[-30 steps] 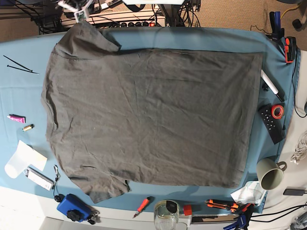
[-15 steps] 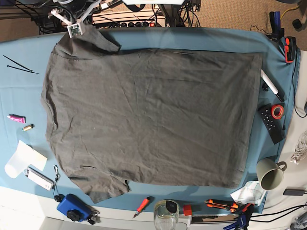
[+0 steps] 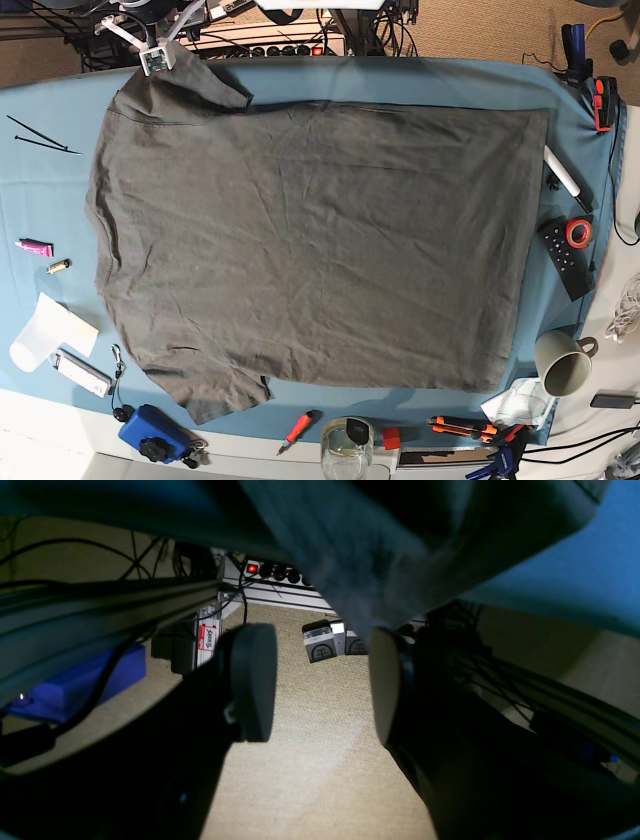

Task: Fold the T-shirt properly
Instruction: 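Reach the right gripper to the shirt's shoulder corner and grasp it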

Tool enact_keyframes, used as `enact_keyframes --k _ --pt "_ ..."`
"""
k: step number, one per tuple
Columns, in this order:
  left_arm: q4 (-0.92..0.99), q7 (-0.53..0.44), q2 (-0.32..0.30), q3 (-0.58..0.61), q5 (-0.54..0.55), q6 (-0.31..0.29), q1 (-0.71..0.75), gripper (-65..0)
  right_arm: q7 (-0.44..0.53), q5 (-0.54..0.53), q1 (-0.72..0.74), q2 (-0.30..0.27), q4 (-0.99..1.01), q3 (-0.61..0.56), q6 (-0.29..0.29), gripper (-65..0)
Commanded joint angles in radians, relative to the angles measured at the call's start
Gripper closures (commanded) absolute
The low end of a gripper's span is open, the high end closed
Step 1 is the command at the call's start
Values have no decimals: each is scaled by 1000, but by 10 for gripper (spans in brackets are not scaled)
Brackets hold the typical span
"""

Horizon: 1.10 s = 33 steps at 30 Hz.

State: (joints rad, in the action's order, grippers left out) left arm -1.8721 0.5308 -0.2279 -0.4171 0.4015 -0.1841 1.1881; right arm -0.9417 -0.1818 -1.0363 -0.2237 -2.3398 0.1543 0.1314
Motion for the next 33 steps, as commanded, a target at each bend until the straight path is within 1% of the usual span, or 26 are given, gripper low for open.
enact_keyframes --k 1,3,4,7,9,12,18,21,22,23,26,27,28,31,32,33 --pt "-11 -6 -5 -5 0 1 23 0 29 3 -13 -3 -16 5 -2 -296" --pt "-11 -7 -5 -5 0 0 23 0 55 24 -7 -3 -16 5 -9 -296" --pt "-11 -6 -5 -5 0 0 23 0 66 43 -1 -3 -16 11 -22 -296" --pt "-11 -7 -5 -5 0 1 22 0 67 39 37 -3 -16 74 -27 -296" --pt "-11 -7 -5 -5 0 1 22 0 66 8 63 -3 -16 142 -27 -296" --pt "-11 -7 -5 -5 0 1 22 0 50 -89 90 -3 -16 269 -19 -296" --pt "-11 -8 -5 -5 0 1 22 0 37 -280 92 2 -16 526 83 -296" --pt "-11 -27 -5 -5 0 1 22 0 47 -385 106 22 -16 601 157 -295" --pt "-11 -30 -5 -5 0 1 19 0 42 -425 122 27 -8 613 190 -295" --pt "-11 -30 -5 -5 0 1 16 0 26 -473 141 30 46 621 223 -295" --pt "-11 -29 -5 -5 0 0 11 0 -65 -651 198 30 225 624 362 -294" --pt "-11 -29 -5 -5 0 1 11 0 -83 -689 214 30 282 624 397 -294" --pt "-11 -29 -5 -5 0 1 11 0 -88 -708 226 30 333 624 412 -294" --pt "-11 -29 -5 -5 0 1 11 0 -89 -743 242 30 439 625 412 -294" --pt "-11 -29 -5 -5 0 1 11 0 -100 -765 241 30 453 625 420 -294" --pt "-11 -30 -5 -5 0 1 11 0 -120 -783 241 30 457 626 440 -294"
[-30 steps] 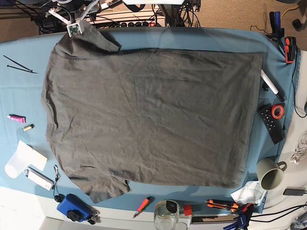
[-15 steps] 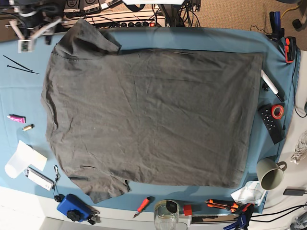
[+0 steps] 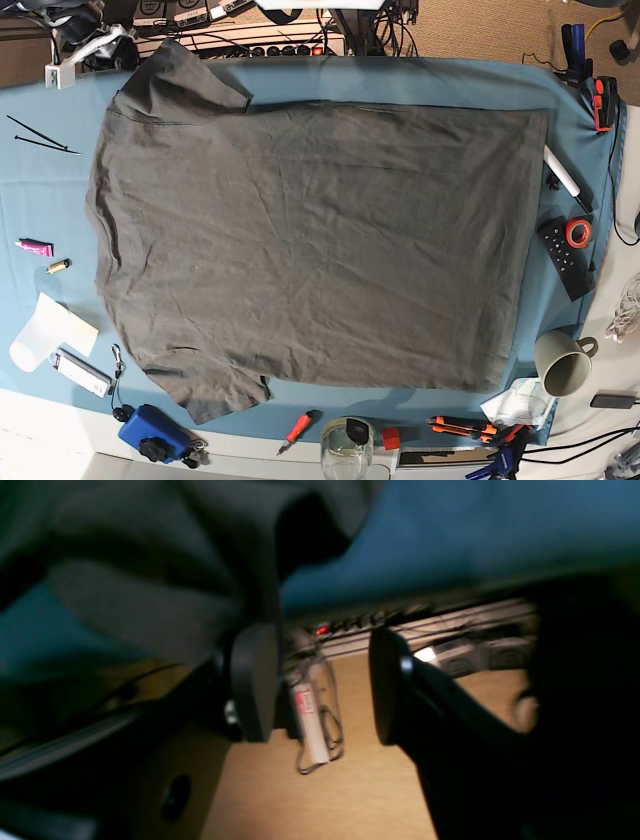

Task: Fold the T-shirt properly
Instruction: 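Reach the right gripper to the shirt's shoulder corner and grasp it, then reach the left gripper to the opposite shoulder corner and grasp it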

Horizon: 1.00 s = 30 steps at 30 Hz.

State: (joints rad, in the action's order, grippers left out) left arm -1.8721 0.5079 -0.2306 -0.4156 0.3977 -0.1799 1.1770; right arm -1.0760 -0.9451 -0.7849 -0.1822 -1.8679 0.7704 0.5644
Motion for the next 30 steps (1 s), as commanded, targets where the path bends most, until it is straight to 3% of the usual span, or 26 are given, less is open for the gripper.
enact_keyframes --k 1,3,10,24,30 --pt "-11 -7 -2 -6 4 -3 22 0 2 -35 -10 -12 -15 10 33 -294" --pt "-11 -6 -2 -6 3 -3 22 0 8 -53 -10 -12 -16 10 53 -294" --pt "-11 -10 -2 -6 4 -3 16 0 30 6 43 -12 -15 10 52 -294" --pt "-21 -8 -2 -6 4 -3 -16 0 11 3 84 -12 -15 7 51 -294" --pt "-64 -10 -2 -6 4 0 -39 0 21 4 84 -11 -15 -52 50 -293"
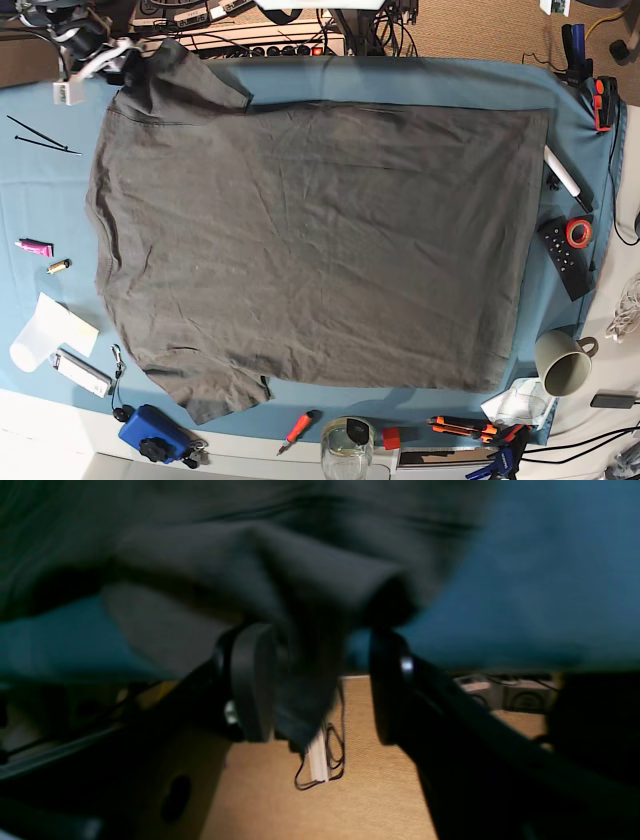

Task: Fold the T-shirt properly
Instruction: 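Reach the left gripper to the opposite shoulder corner and grasp it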

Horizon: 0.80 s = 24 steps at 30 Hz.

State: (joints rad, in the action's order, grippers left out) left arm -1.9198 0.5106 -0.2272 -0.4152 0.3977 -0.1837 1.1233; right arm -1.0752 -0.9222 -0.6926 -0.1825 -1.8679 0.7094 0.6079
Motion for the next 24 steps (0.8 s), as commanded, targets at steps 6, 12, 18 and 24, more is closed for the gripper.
enact_keyframes --k 6,12,18,24 --pt "-68 -9 -5 -7 3 5 -77 -70 18 19 -8 -11 -15 -3 5 -294" --pt "-190 7 -1 -7 -60 5 -101 -246 5 23 -8 -11 -15 -3 5 -293" --pt "-374 6 0 -7 -91 9 -127 -245 5 23 -8 -11 -15 -3 5 -293" --pt "-341 33 0 -6 -92 6 -228 -245 5 23 -8 -11 -15 -3 5 -294"
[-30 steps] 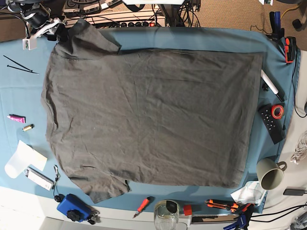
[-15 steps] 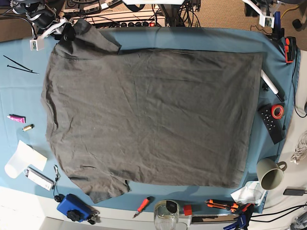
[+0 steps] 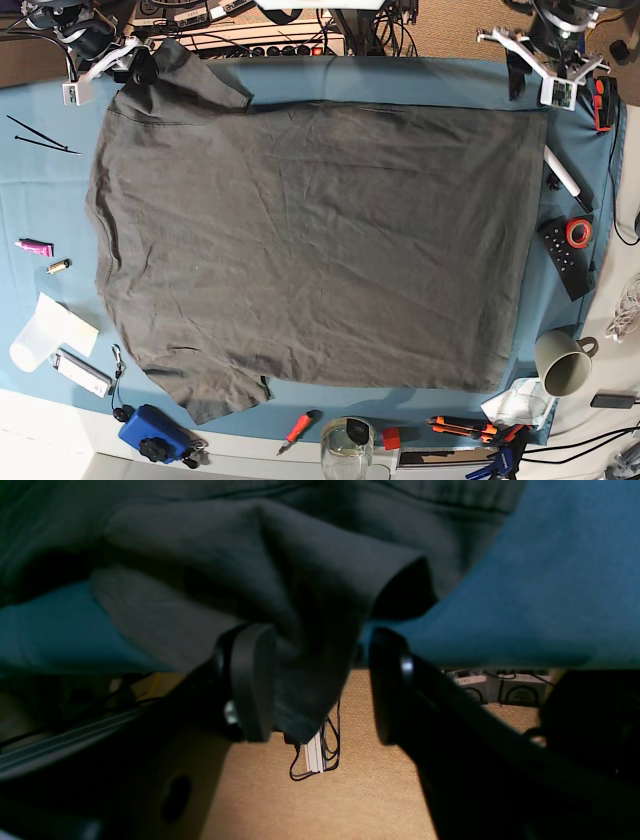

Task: Fold the T-shirt properly
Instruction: 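Reach the left gripper to the opposite shoulder corner and grasp it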

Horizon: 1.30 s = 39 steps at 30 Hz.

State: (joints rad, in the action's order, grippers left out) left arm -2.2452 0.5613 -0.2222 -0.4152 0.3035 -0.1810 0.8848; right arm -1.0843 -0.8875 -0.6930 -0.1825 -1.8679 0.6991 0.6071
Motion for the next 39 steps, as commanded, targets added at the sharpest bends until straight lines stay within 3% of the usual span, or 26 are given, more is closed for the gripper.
enact_keyframes --k 1,4,10,14,39 --pt "1 -18 -5 -6 -11 5 -8 -246 14 -12 -8 -11 -15 7 5 -293" --pt "43 -18 -5 -6 -45 6 -59 -246 13 -12 -8 -11 -15 7 5 -293" --pt "87 -5 -5 -6 -4 7 -116 -292 7 -12 -8 -11 -15 7 5 -293" --pt "168 -3 -5 -6 -13 64 -163 -292 7 -12 -8 -11 -15 7 5 -293" --pt "360 8 -4 -6 68 50 -304 -279 0 -13 -8 -11 -15 7 5 -294"
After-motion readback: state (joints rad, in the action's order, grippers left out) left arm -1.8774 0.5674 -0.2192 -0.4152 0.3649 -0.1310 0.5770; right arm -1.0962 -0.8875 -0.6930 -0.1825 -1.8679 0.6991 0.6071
